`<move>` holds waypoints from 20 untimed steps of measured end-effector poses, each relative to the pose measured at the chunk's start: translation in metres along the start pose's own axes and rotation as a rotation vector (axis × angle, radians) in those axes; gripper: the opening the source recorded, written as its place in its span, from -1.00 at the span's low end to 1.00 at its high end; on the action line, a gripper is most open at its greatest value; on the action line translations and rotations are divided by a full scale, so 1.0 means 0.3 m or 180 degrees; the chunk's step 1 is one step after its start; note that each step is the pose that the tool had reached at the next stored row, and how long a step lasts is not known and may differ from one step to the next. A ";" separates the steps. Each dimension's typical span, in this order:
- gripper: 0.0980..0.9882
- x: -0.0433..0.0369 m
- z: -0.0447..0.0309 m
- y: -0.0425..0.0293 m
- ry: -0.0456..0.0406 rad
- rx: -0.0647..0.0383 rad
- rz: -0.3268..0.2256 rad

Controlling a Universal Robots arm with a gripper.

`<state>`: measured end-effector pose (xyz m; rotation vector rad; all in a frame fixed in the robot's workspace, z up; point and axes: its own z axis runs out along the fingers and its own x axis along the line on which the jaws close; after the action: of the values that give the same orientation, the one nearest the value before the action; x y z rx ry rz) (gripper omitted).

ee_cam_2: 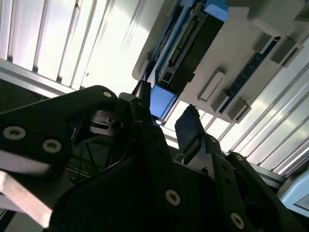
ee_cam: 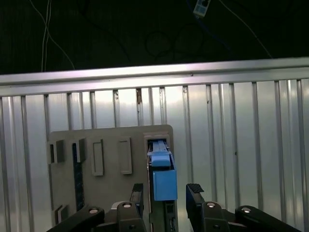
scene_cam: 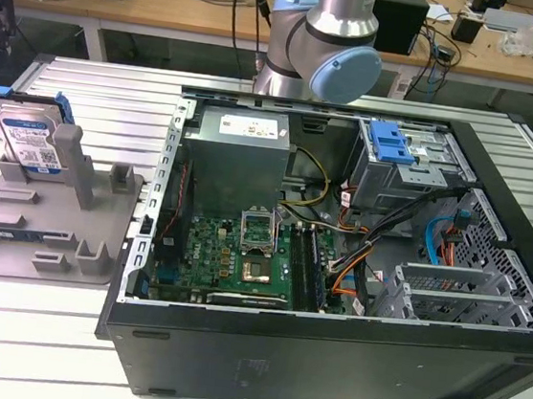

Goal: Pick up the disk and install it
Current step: 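Pick up the disk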

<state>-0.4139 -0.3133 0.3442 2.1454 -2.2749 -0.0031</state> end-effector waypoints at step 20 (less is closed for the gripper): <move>-0.14 -0.001 0.061 -0.004 0.0012 0.0001 0.0000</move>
<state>-0.4129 -0.3133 0.3259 2.1435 -2.2731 0.0014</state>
